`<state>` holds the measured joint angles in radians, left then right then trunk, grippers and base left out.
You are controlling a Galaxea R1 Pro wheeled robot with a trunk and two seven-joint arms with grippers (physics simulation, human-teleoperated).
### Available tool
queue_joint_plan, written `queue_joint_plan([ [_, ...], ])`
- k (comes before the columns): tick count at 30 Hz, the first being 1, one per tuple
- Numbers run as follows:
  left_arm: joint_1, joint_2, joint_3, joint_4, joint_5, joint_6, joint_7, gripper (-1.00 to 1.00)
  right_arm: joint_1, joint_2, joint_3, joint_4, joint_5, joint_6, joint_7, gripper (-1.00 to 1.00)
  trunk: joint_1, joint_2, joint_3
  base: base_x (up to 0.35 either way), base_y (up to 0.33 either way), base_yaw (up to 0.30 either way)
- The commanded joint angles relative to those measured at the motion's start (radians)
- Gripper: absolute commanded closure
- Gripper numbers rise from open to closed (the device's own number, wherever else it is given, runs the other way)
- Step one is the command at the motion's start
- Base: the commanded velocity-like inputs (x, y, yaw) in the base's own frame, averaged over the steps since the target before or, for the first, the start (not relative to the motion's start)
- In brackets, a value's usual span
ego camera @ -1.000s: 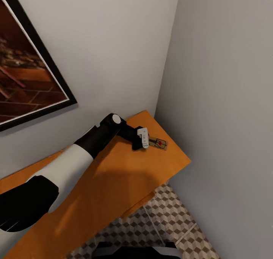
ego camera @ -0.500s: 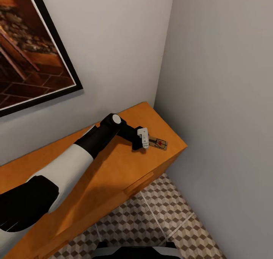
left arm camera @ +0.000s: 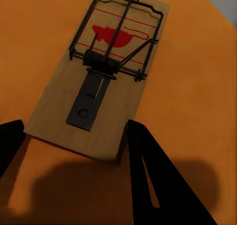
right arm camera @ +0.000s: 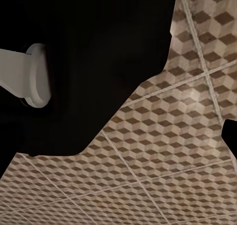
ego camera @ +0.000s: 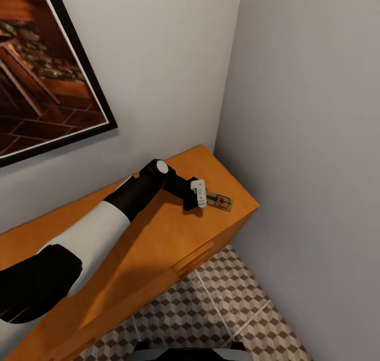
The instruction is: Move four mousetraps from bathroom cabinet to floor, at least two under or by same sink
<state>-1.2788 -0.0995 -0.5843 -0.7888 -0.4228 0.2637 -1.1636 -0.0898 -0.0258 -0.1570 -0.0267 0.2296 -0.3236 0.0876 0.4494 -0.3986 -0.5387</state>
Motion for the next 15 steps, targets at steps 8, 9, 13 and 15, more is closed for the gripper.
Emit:
queue_joint_plan([
  [8, -0.001, 0.000, 0.000, 0.000, -0.004, 0.005, -0.002, 1.00, 0.000, 0.000, -0.009, 0.001, 0.007, -0.004, 0.004, -1.00, 0.001, -0.001, 0.012, 0.000, 0.000, 0.000],
  [9, -0.001, 0.000, 0.000, 0.000, -0.004, 0.005, -0.001, 1.00, 0.000, 0.000, -0.009, 0.001, 0.007, -0.004, 0.004, -1.00, 0.001, -0.001, 0.014, 0.000, 0.000, 0.000],
  [13, -0.001, 0.001, 0.000, 0.001, -0.003, 0.005, 0.001, 1.00, -0.001, 0.000, -0.009, 0.001, 0.007, -0.005, 0.004, -1.00, 0.001, -0.001, 0.020, 0.000, 0.000, 0.000],
  [15, -0.001, 0.001, 0.001, 0.001, -0.003, 0.005, 0.001, 1.00, 0.000, 0.000, -0.009, 0.001, 0.007, -0.005, 0.004, -1.00, 0.001, -0.001, 0.023, 0.000, 0.000, 0.000],
])
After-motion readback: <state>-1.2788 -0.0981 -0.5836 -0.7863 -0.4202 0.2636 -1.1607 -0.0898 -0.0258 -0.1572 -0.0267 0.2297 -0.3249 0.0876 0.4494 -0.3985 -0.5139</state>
